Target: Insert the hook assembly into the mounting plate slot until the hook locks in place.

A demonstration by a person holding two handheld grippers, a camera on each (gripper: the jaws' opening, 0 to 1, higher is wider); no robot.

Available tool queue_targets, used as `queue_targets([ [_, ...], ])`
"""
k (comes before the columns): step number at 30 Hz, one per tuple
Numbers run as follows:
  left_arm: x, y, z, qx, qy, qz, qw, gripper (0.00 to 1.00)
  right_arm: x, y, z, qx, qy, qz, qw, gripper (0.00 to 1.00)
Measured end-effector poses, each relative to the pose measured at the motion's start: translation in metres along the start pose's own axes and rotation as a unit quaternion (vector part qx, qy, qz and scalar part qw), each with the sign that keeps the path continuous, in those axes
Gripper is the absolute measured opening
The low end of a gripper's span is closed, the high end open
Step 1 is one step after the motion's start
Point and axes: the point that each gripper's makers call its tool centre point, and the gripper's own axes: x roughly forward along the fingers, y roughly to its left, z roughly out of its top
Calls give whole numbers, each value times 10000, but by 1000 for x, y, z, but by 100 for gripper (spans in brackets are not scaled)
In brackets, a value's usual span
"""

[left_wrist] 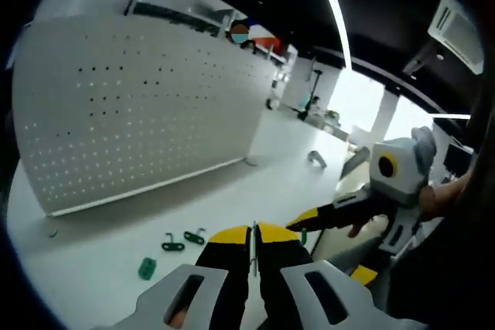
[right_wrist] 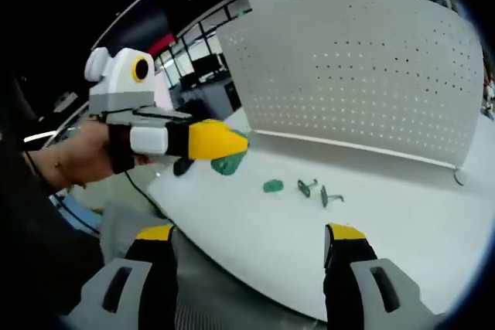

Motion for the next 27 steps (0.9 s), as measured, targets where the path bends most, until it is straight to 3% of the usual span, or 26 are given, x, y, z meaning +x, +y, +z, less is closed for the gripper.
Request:
queue_targets([
  [9, -9, -5, 2, -281, -197, 17, 9994, 2, -4, 9, 29, 718, -483, 235, 9960, 39],
  [16, -11, -5, 6, -543, -383, 17, 9978, 2, -4, 16, 38, 709, -551, 318, 9955, 30],
  [22, -14, -4, 5, -581, -407, 86, 9974, 2, -3, 23, 41, 789, -528, 428, 9946, 13],
  [27, -15, -7, 8, -554, -484, 46, 9973, 2, -1, 28, 48, 1245, -706, 590, 9879, 13],
])
